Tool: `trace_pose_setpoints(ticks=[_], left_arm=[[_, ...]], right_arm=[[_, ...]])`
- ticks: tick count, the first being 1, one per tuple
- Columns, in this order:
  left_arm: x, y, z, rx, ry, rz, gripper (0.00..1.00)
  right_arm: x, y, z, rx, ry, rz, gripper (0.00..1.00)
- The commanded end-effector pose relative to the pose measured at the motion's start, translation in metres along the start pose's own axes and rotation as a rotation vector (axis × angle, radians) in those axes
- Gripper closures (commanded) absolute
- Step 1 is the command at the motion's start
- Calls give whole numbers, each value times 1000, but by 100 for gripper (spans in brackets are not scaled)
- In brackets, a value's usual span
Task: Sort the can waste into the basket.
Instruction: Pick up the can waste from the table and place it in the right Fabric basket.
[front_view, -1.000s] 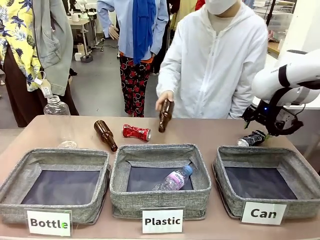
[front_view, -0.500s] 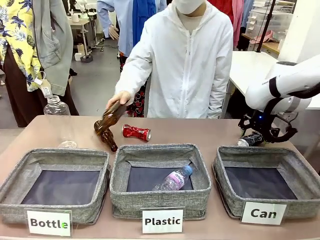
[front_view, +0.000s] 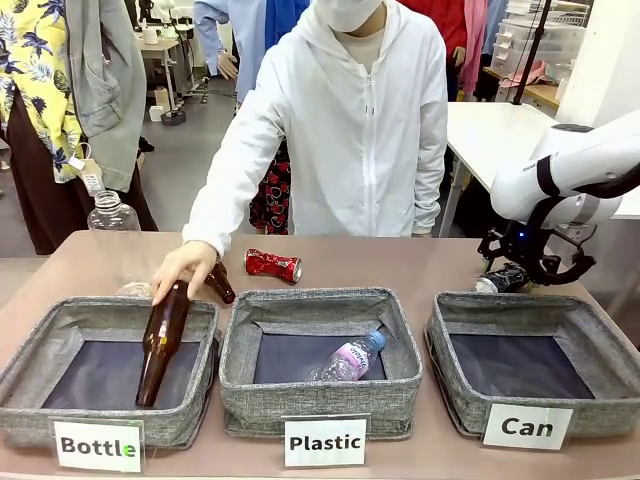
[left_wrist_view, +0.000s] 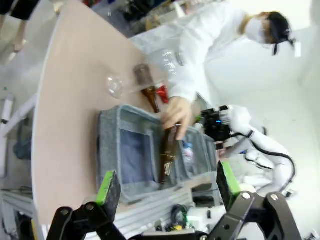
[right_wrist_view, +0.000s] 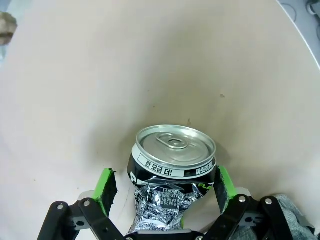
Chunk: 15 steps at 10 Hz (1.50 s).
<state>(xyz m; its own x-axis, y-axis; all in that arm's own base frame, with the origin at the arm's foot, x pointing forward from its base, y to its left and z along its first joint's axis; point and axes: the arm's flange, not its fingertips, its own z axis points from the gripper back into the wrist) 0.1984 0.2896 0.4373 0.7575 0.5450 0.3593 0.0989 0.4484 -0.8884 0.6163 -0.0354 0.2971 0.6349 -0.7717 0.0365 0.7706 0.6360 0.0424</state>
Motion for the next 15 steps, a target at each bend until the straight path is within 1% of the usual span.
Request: trace_pose_setpoints(ticks=[1, 2, 3, 4, 6, 7, 8, 9, 10, 11, 12, 13, 14, 15], left_arm=[[12, 0, 65, -153, -15, 45, 0], [9, 4, 81, -211, -28, 60, 0], [3, 0, 81, -240, -33, 65, 0], [1, -2, 76, -242, -34, 62, 0], [7, -3, 70, -220, -34, 51, 0], [4, -2, 65, -225, -10, 56, 0], [3, -1, 57, -206, 15, 53, 0], [3, -3, 43, -165, 37, 38, 0], [2, -6, 25, -156, 117, 23, 0], [-3, -7, 4, -106, 192, 5, 0], [-9, -7, -23, -62, 280, -25, 0], [-13, -7, -48, -56, 373, -29, 0], [-17, -7, -69, -32, 442, -44, 0], [-21, -1, -91, -29, 486, -53, 0]], right_arm=[[6, 5, 0, -1, -8, 18, 0], [7, 5, -1, -3, -10, 16, 0], [8, 5, -1, -4, -8, 19, 0], [8, 4, -1, -5, -6, 33, 60], [9, 6, 0, -2, -4, 35, 60], [7, 4, -1, 0, -10, 42, 65], [7, 3, 0, 1, -9, 44, 76], [7, 4, 3, 7, -16, 46, 100], [7, 3, 8, 17, -24, 49, 100], [5, 0, 16, 26, -35, 66, 100], [4, -8, 35, 57, -47, 89, 100], [2, -19, 60, 100, -65, 127, 100], [-2, -32, 91, 150, -91, 174, 100], [-10, -46, 117, 182, -98, 244, 100]])
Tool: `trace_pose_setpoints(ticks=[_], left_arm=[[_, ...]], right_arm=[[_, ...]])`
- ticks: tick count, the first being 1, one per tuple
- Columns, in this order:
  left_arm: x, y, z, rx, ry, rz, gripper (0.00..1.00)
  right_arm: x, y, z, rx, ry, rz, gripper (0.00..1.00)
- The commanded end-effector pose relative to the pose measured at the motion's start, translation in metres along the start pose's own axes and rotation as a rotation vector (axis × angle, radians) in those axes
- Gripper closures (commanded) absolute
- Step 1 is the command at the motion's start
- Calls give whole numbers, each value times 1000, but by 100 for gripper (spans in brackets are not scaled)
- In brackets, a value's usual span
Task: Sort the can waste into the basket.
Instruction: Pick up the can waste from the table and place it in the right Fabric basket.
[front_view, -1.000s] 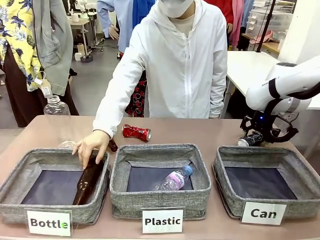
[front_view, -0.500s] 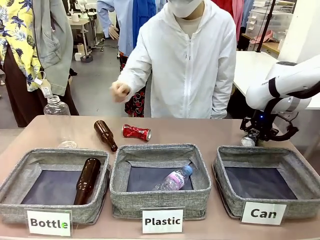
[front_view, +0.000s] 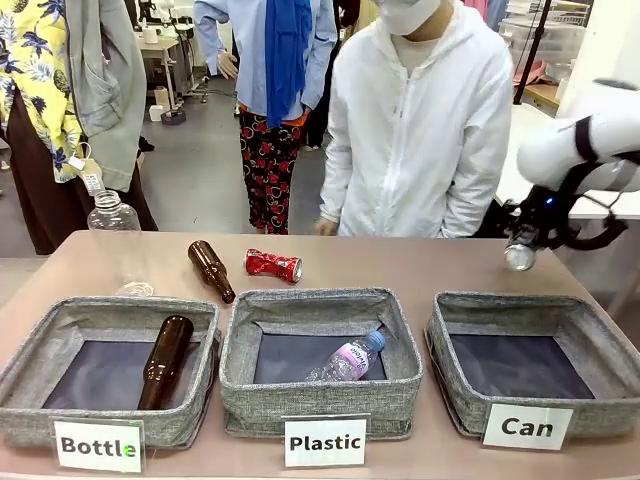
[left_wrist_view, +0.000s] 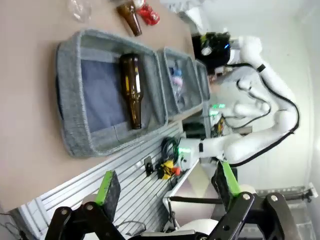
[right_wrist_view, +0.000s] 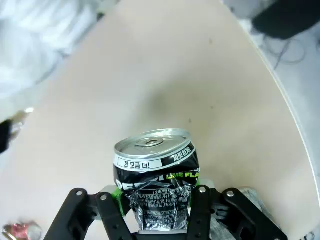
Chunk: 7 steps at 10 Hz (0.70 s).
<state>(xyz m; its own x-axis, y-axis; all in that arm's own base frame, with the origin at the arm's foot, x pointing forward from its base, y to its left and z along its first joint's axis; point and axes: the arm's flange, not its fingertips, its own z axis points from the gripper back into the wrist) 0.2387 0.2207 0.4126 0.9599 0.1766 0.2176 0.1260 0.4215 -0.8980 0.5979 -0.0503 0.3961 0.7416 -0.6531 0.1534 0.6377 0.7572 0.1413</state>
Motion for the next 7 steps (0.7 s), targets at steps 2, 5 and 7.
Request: trace_pose_setpoints(ticks=[2, 5, 7], left_arm=[[4, 28, -53, 63, 119, -51, 0], [4, 5, -23, 8, 45, -9, 0], [4, 5, -23, 8, 45, -9, 0]], right_arm=[[-51, -44, 68, 154, 101, 391, 100], [-123, -80, 87, 201, 134, 1041, 69], [-156, -101, 85, 234, 137, 1472, 69]])
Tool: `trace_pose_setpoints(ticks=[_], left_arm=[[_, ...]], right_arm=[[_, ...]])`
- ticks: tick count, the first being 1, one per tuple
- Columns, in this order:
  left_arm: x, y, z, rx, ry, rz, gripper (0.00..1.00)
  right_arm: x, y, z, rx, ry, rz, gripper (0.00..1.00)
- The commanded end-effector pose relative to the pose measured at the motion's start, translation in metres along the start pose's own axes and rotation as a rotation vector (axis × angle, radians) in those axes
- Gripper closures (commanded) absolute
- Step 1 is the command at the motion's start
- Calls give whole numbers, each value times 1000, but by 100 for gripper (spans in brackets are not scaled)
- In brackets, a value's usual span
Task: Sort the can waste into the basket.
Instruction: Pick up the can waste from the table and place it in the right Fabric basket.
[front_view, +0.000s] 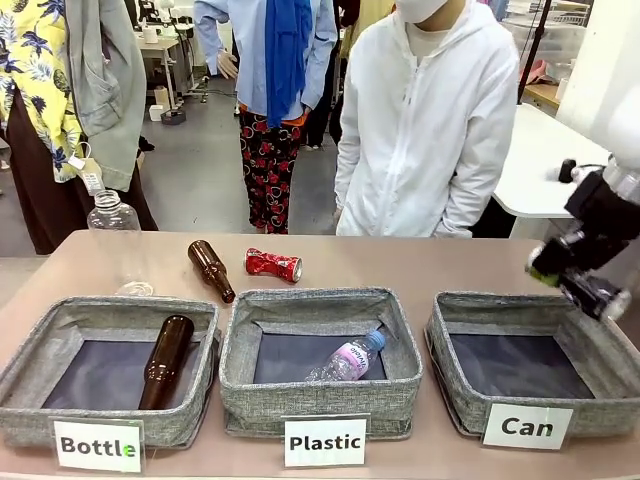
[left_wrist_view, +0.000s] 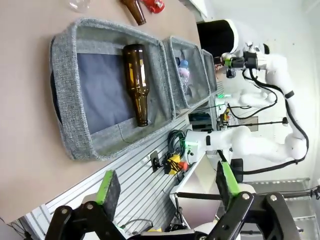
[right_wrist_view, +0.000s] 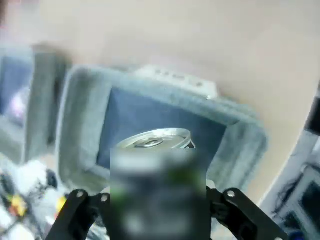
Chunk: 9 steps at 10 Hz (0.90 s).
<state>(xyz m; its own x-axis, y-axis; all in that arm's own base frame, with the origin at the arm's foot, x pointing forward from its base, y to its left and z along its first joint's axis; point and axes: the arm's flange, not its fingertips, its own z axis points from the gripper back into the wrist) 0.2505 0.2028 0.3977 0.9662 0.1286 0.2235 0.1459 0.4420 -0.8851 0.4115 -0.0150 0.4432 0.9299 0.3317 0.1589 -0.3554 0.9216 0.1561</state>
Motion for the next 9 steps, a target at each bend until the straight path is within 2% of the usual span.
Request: trace_pose_setpoints(ticks=[1, 3, 4, 5, 7, 9], left_arm=[[-1, -3, 1, -11, 3, 16, 0], [-1, -3, 1, -11, 3, 16, 0], [-1, -3, 1, -11, 3, 16, 0], [-1, -3, 1, -11, 3, 16, 0], [-1, -3, 1, -11, 3, 16, 0], [-1, -3, 1, -11, 3, 16, 0]], right_arm=[[-27, -5, -3, 51, 11, 626, 69], [-26, 0, -11, 173, 56, 912, 69], [-21, 5, -15, 165, 72, 961, 69], [-17, 9, -18, 196, 64, 1068, 69], [-11, 13, -19, 237, 21, 1117, 69], [-11, 12, -20, 221, -4, 1102, 69]])
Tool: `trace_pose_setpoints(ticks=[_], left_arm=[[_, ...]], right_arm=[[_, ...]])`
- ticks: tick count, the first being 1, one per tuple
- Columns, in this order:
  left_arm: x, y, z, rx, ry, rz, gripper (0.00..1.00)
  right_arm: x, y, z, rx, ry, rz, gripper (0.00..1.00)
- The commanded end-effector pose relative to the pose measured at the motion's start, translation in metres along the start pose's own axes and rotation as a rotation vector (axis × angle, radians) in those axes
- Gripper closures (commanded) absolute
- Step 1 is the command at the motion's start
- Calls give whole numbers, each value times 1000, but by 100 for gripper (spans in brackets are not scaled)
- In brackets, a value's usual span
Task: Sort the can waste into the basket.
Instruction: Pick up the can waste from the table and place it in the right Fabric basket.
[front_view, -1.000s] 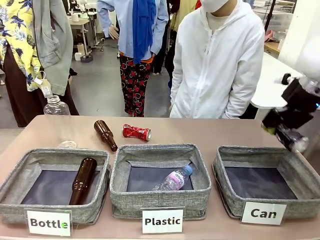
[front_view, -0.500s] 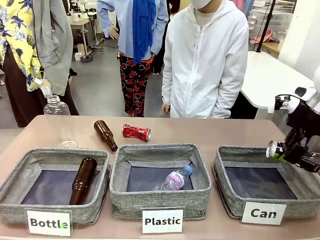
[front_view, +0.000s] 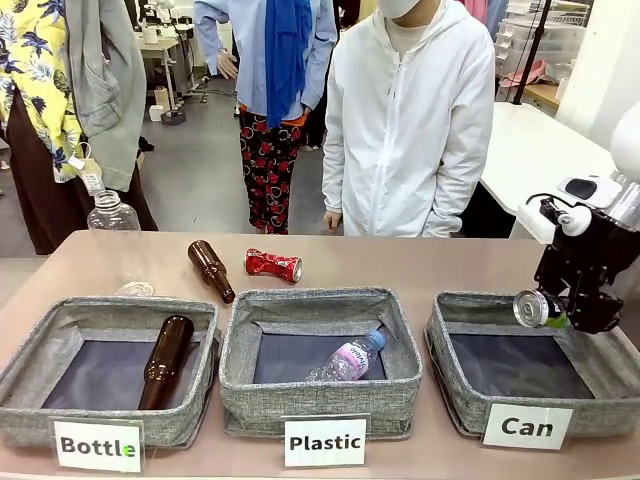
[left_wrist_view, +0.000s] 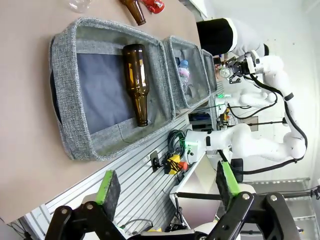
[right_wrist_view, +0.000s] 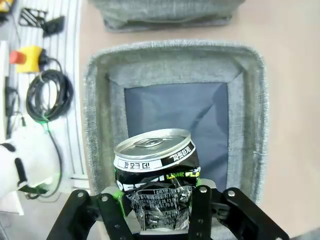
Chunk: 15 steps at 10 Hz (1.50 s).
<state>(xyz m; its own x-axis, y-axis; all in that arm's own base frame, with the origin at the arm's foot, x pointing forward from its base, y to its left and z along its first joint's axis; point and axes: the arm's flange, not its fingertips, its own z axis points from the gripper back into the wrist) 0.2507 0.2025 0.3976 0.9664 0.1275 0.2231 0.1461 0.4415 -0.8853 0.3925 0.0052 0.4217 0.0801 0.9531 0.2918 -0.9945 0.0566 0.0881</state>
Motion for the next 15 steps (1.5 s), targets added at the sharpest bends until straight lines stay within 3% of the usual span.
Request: trace_pose_setpoints(ticks=[1, 3, 8, 10, 12, 13, 14, 15], left_arm=[[-1, -3, 1, -11, 2, 16, 0], [-1, -3, 1, -11, 2, 16, 0], [-1, -3, 1, -11, 2, 16, 0], [-1, -3, 1, -11, 2, 16, 0], [-1, -3, 1, -11, 2, 16, 0], [-1, -3, 1, -11, 2, 16, 0], [-1, -3, 1, -11, 2, 16, 0], [-1, -3, 1, -11, 2, 16, 0]], right_arm=[[-7, -6, 5, 7, -38, -25, 69], [-7, -8, 1, -45, -39, -84, 1], [-8, -10, 3, -33, -65, -157, 0], [-4, -15, 10, 31, -141, -301, 0], [-6, -23, 31, 256, -349, -724, 0], [-15, -38, 40, 481, -438, -1127, 0], [-28, -53, 46, 628, -541, -1390, 0], [-37, -66, 47, 788, -747, -1658, 0]])
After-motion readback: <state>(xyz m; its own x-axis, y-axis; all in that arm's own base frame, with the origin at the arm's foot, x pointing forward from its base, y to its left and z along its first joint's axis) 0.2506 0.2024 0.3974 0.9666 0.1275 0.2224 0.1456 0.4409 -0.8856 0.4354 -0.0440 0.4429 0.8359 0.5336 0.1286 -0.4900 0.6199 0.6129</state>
